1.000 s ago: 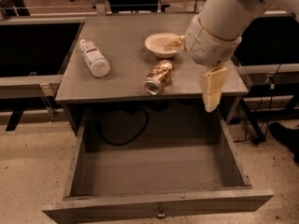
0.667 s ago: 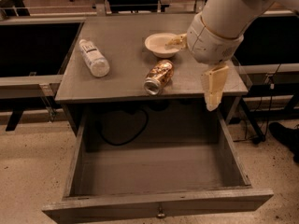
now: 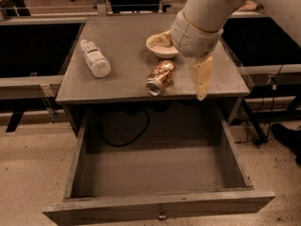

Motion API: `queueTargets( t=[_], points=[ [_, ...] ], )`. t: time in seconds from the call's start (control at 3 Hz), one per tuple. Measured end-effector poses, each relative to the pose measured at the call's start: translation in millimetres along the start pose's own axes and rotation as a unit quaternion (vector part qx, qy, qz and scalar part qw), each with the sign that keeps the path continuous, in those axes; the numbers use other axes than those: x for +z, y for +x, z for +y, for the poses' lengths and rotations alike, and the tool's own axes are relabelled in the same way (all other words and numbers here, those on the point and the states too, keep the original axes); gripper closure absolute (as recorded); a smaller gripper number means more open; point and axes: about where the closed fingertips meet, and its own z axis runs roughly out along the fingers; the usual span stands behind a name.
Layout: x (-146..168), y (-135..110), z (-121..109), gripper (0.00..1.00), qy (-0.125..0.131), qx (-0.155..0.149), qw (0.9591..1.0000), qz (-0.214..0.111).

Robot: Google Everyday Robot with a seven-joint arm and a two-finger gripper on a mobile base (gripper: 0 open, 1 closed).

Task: Place orange can into top drawer

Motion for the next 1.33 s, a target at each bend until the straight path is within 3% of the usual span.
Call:
queueTargets(
  t=[0.33,0.67,1.0,1.33],
  points=[
    [24,11,-31,0.00,-0.006,-0.091,0.9954,-0.030],
    [51,22,-44,0.00,-0.017,-0.151,0.9878,-0.034],
    [82,30,-49,0.00,-0.065,-0.182,0.9806,-0.032],
    [101,35,-52,0.16,-0.099,-0.182,0.9779,-0.028]
  ],
)
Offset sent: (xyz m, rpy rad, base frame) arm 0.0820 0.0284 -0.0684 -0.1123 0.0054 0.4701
